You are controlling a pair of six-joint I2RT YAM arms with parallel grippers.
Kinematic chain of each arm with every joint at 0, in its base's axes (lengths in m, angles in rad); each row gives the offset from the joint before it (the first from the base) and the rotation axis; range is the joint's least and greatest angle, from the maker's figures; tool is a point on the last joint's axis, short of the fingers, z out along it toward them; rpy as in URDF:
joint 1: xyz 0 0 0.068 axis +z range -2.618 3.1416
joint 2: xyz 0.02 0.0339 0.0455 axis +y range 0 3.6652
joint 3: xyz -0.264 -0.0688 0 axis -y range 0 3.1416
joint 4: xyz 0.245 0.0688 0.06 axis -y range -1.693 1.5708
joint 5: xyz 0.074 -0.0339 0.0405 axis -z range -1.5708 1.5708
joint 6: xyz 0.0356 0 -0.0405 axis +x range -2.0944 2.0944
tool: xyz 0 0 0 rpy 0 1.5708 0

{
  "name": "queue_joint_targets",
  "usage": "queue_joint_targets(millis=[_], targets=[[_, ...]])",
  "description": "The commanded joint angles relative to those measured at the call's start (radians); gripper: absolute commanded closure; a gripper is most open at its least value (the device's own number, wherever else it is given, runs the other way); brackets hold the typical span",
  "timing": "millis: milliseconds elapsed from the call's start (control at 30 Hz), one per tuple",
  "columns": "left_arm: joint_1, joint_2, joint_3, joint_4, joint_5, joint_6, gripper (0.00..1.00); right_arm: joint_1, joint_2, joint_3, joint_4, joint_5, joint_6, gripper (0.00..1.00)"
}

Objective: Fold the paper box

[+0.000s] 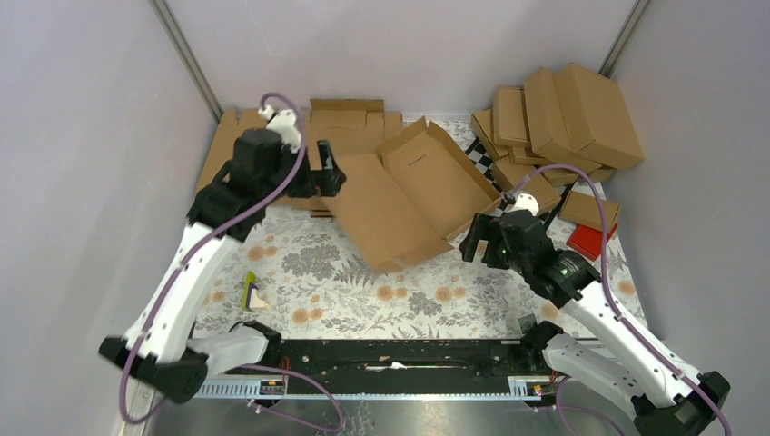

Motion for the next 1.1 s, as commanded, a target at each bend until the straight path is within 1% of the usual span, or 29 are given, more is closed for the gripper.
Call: queue_joint_targets(millis=[0, 67, 167, 267, 400, 467, 533, 600, 700, 833, 933, 1000, 1067], targets=[[0.009, -0.14, -0.206, 0.123, -0.056, -0.098, 0.01, 0.003, 0.034, 0.081, 0.052, -0.025, -0.218, 0.0], [0.023, -0.209, -0.296, 0.155, -0.066, -0.143, 0.01, 0.003, 0.066, 0.106, 0.051, -0.022, -0.249, 0.0], [0.042, -0.269, -0.381, 0.19, -0.038, -0.16, 0.01, 0.001, 0.114, 0.138, 0.05, -0.025, -0.25, 0.0], [0.048, -0.27, -0.421, 0.204, 0.026, -0.179, 0.01, 0.001, 0.151, 0.167, 0.051, -0.009, -0.261, 0.0], [0.049, -0.244, -0.463, 0.225, 0.102, -0.216, 0.01, -0.011, 0.216, 0.224, 0.05, 0.067, -0.289, 0.0], [0.048, -0.233, -0.489, 0.231, 0.12, -0.244, 0.01, -0.041, 0.254, 0.257, 0.055, 0.07, -0.295, 0.0], [0.048, -0.23, -0.52, 0.231, 0.114, -0.289, 0.01, -0.106, 0.296, 0.279, 0.081, 0.021, -0.299, 0.01], [0.048, -0.234, -0.564, 0.239, 0.113, -0.35, 0.01, -0.163, 0.345, 0.298, 0.113, -0.026, -0.31, 0.0], [0.048, -0.253, -0.66, 0.268, 0.127, -0.455, 0.01, -0.217, 0.448, 0.351, 0.136, -0.039, -0.332, 0.0], [0.048, -0.294, -0.759, 0.297, 0.124, -0.54, 0.01, -0.264, 0.559, 0.396, 0.138, 0.007, -0.23, 0.0], [0.047, -0.318, -0.797, 0.302, 0.106, -0.552, 0.01, -0.265, 0.595, 0.357, 0.167, 0.085, -0.072, 0.0], [0.048, -0.332, -0.81, 0.307, 0.093, -0.557, 0.01, -0.265, 0.63, 0.337, 0.173, 0.144, 0.027, 0.02], [0.048, -0.34, -0.82, 0.314, 0.09, -0.561, 0.01, -0.265, 0.669, 0.334, 0.159, 0.185, 0.105, 0.07]])
